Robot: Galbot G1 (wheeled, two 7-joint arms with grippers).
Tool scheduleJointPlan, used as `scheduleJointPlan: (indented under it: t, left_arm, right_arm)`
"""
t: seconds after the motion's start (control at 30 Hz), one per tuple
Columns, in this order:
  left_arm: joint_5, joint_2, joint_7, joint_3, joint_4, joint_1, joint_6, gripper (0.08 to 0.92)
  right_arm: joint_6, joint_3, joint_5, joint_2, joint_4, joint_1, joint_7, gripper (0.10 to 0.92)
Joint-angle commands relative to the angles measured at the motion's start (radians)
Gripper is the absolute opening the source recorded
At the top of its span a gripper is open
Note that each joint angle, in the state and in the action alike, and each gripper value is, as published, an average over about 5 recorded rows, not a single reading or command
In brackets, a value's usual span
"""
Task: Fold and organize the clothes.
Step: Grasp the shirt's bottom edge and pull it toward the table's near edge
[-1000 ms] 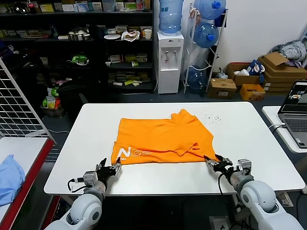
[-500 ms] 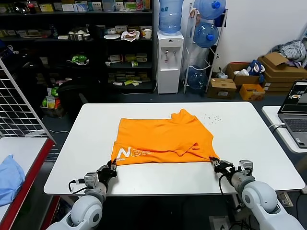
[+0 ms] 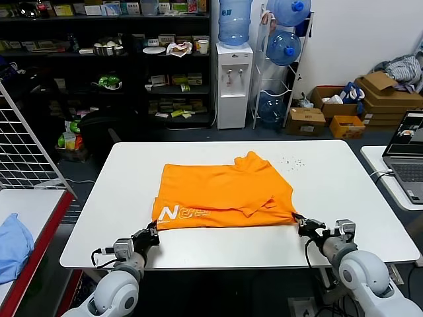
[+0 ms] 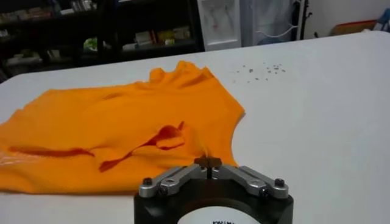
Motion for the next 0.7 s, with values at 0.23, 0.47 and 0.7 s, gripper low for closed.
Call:
scheduleJointPlan:
  t: [0.23, 0.47, 0.7]
  left_arm:
    - [-0.126, 0.165, -0.084, -0.068, -0.3, 0.189, 0.033, 0.095]
    - [-0.114, 0.176, -0.104, -0.074, -0.372, 0.315, 0.038, 0.095]
    - [-0.084, 0.173, -0.102, -0.078, -0.387, 0.372, 0.043, 0.095]
  right_arm:
    - [-0.053, 0.153, 0.061, -0.045, 0.212, -0.329, 0.069, 0.122]
    - [-0.075, 0.174, 0.053, -0.033, 0.245, -0.412, 0.096, 0.122]
    - [-0.066, 0.174, 0.034, -0.019, 0.242, -0.429, 0.123, 0.122]
